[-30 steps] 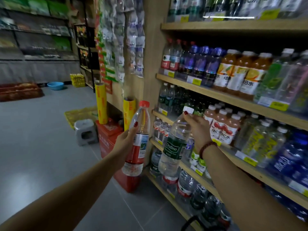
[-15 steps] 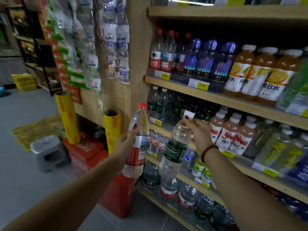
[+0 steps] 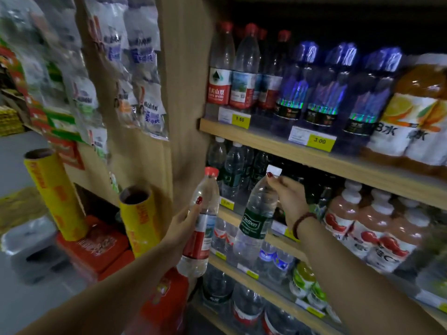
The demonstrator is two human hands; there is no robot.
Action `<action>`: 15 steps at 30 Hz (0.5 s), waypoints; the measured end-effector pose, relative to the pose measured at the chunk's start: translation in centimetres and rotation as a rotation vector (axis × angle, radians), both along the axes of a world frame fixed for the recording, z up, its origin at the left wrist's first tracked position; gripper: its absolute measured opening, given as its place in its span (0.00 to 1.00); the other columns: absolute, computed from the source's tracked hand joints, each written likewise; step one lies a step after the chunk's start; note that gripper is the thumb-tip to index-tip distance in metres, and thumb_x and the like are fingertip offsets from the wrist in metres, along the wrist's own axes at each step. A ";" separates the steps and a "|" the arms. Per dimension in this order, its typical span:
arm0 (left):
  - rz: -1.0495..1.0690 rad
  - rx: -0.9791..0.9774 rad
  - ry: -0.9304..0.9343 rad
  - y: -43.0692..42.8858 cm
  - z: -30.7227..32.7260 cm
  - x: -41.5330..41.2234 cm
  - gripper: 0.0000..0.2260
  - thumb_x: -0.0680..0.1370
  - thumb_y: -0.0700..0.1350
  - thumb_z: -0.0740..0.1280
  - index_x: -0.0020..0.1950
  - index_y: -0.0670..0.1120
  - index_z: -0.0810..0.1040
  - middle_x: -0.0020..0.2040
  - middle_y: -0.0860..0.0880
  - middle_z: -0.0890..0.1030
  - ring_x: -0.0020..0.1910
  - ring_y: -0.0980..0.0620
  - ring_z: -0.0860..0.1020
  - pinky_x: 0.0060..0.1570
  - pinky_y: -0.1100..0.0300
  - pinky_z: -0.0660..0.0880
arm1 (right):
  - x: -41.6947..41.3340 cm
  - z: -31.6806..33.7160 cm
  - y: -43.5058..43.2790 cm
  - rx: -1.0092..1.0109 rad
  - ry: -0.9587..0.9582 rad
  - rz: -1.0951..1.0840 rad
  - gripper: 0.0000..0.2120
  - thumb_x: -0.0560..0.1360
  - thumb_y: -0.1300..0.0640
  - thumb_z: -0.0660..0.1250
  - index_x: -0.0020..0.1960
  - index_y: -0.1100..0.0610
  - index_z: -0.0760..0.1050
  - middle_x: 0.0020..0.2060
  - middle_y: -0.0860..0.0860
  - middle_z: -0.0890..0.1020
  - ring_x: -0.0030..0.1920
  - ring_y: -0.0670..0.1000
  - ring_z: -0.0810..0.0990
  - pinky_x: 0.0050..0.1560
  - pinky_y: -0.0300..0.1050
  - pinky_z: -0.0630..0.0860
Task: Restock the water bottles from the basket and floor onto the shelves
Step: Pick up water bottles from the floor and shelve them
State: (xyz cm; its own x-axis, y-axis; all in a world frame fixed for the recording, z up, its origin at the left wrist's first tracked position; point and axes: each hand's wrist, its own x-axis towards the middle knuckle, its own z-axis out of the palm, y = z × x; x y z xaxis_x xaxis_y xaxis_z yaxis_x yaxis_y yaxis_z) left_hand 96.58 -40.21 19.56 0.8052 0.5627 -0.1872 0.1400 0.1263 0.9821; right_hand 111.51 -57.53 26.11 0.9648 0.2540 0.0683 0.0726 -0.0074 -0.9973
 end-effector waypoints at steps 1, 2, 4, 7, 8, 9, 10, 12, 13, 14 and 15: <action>-0.008 -0.002 0.004 0.4 -0.1 0.9 0.17 0.77 0.60 0.64 0.55 0.49 0.80 0.45 0.46 0.86 0.43 0.47 0.85 0.47 0.49 0.81 | 1.2 0.1 0.7 -0.004 -0.004 0.008 0.07 0.75 0.55 0.69 0.42 0.58 0.81 0.37 0.50 0.82 0.39 0.49 0.79 0.38 0.39 0.73; -0.011 0.003 0.009 0.9 -0.2 1.9 0.16 0.78 0.59 0.64 0.54 0.48 0.80 0.44 0.46 0.86 0.43 0.48 0.85 0.45 0.51 0.81 | 2.4 0.0 1.5 -0.008 -0.006 0.016 0.07 0.75 0.55 0.69 0.41 0.57 0.80 0.37 0.51 0.82 0.40 0.50 0.79 0.41 0.41 0.73; -0.009 0.010 0.014 1.9 -0.4 3.6 0.14 0.79 0.57 0.64 0.53 0.48 0.81 0.44 0.45 0.86 0.41 0.49 0.85 0.42 0.54 0.81 | 4.2 -0.1 2.9 -0.015 -0.013 0.009 0.07 0.75 0.56 0.69 0.40 0.57 0.80 0.37 0.52 0.83 0.41 0.51 0.80 0.45 0.43 0.74; -0.019 -0.029 0.027 3.6 -0.7 5.9 0.14 0.79 0.56 0.64 0.53 0.47 0.81 0.47 0.43 0.85 0.45 0.46 0.85 0.49 0.50 0.80 | 6.2 -0.1 4.7 0.030 0.014 -0.071 0.08 0.75 0.57 0.70 0.43 0.62 0.80 0.37 0.54 0.82 0.40 0.51 0.79 0.44 0.42 0.76; -0.026 -0.048 0.027 4.1 -0.7 6.5 0.15 0.78 0.57 0.64 0.53 0.46 0.80 0.47 0.42 0.85 0.45 0.45 0.85 0.49 0.50 0.80 | 6.8 -0.1 5.3 0.056 0.022 -0.103 0.09 0.75 0.58 0.70 0.46 0.65 0.80 0.39 0.55 0.82 0.40 0.51 0.79 0.41 0.38 0.76; -0.039 -0.060 0.022 4.5 -0.6 7.1 0.16 0.78 0.57 0.64 0.52 0.46 0.80 0.47 0.41 0.85 0.45 0.44 0.85 0.48 0.51 0.80 | 7.2 0.1 5.8 0.071 0.013 -0.133 0.10 0.75 0.59 0.70 0.50 0.66 0.79 0.42 0.56 0.82 0.41 0.50 0.80 0.38 0.34 0.77; -0.054 -0.063 0.025 5.1 -0.6 7.7 0.16 0.78 0.57 0.64 0.51 0.45 0.81 0.46 0.41 0.85 0.45 0.44 0.85 0.47 0.51 0.80 | 7.6 0.3 6.3 0.089 0.005 -0.158 0.11 0.75 0.60 0.70 0.54 0.67 0.78 0.46 0.56 0.82 0.42 0.49 0.80 0.35 0.31 0.77; -0.087 -0.062 0.029 6.0 -0.7 8.9 0.17 0.77 0.59 0.63 0.50 0.46 0.80 0.45 0.42 0.85 0.45 0.44 0.85 0.46 0.52 0.80 | 8.4 0.5 7.2 0.133 0.025 -0.208 0.11 0.74 0.63 0.69 0.55 0.65 0.76 0.47 0.53 0.81 0.44 0.48 0.79 0.35 0.30 0.76; -0.101 -0.068 0.026 6.3 -0.6 9.3 0.17 0.77 0.59 0.63 0.51 0.47 0.80 0.45 0.43 0.85 0.44 0.44 0.85 0.45 0.52 0.80 | 8.6 0.8 7.5 0.145 0.031 -0.242 0.09 0.75 0.64 0.69 0.54 0.62 0.75 0.44 0.50 0.79 0.43 0.47 0.78 0.36 0.29 0.75; -0.106 -0.080 0.023 6.7 -0.6 9.7 0.18 0.76 0.61 0.63 0.51 0.47 0.80 0.44 0.43 0.85 0.43 0.45 0.85 0.45 0.53 0.80 | 9.0 0.9 7.8 0.142 0.032 -0.292 0.08 0.75 0.65 0.68 0.53 0.60 0.74 0.41 0.47 0.77 0.44 0.48 0.77 0.40 0.31 0.75; -0.107 -0.095 0.024 7.1 -0.6 10.1 0.20 0.74 0.62 0.63 0.51 0.47 0.80 0.44 0.44 0.85 0.43 0.45 0.85 0.44 0.52 0.80 | 9.3 1.0 8.2 0.109 0.020 -0.328 0.06 0.76 0.65 0.67 0.52 0.58 0.74 0.40 0.47 0.75 0.47 0.51 0.77 0.46 0.35 0.74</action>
